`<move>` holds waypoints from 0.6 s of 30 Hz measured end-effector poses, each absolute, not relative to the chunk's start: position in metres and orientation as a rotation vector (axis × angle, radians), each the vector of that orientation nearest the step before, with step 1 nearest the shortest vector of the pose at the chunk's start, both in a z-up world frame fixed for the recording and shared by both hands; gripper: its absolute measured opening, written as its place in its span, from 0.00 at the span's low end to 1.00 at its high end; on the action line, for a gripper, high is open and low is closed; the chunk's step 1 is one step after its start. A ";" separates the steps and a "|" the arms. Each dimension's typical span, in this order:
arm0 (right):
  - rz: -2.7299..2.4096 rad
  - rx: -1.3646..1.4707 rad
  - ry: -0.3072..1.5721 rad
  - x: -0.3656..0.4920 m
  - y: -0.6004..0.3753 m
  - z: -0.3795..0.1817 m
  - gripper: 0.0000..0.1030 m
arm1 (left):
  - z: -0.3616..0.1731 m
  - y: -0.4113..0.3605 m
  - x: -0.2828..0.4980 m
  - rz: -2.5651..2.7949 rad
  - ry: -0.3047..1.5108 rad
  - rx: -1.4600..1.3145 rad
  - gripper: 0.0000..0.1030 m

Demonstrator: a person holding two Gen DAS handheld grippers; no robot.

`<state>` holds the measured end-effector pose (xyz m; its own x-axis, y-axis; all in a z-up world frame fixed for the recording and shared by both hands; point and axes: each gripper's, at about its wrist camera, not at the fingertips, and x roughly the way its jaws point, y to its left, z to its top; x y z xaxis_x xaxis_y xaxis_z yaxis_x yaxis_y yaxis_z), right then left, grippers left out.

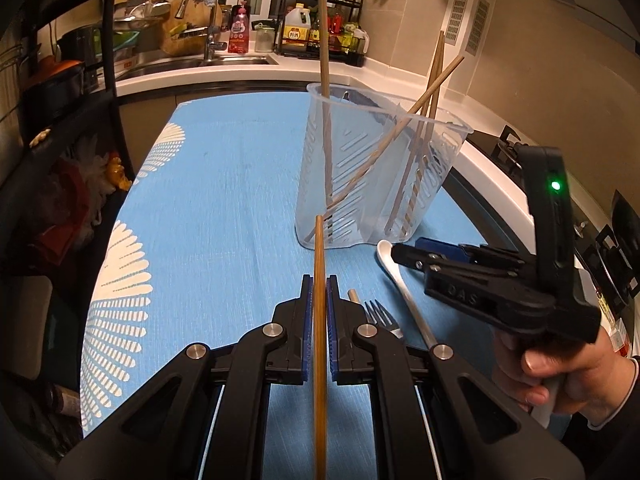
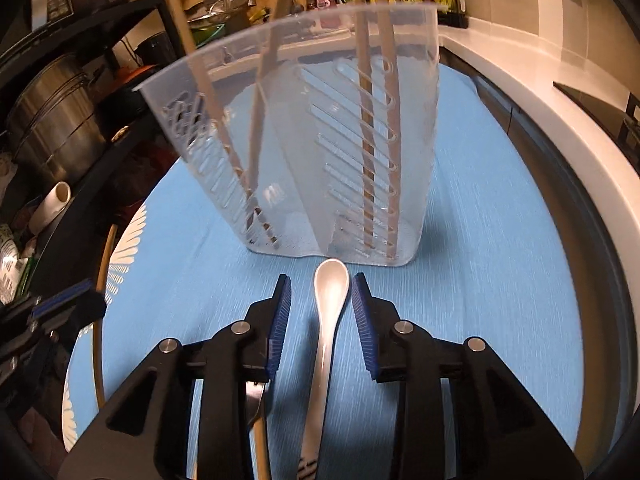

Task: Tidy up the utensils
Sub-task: 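Carry the spoon over the holder with the right gripper while the left gripper lifts its chopstick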

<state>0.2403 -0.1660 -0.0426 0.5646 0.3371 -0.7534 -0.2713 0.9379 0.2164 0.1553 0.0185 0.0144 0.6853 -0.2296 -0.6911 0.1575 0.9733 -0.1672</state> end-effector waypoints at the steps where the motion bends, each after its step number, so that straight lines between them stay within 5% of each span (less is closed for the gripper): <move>1: 0.352 0.082 0.908 0.244 -0.165 -0.045 0.33 | 0.013 0.019 0.155 -0.217 0.789 -0.099 0.06; 18: 0.328 0.087 0.946 0.258 -0.153 -0.069 0.20 | 0.010 0.011 0.157 -0.247 0.800 -0.099 0.06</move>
<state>0.2576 -0.1530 -0.0690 0.5396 0.3134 -0.7814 -0.2377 0.9471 0.2157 0.1568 0.0107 0.0097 0.6693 -0.2564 -0.6973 0.1818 0.9666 -0.1808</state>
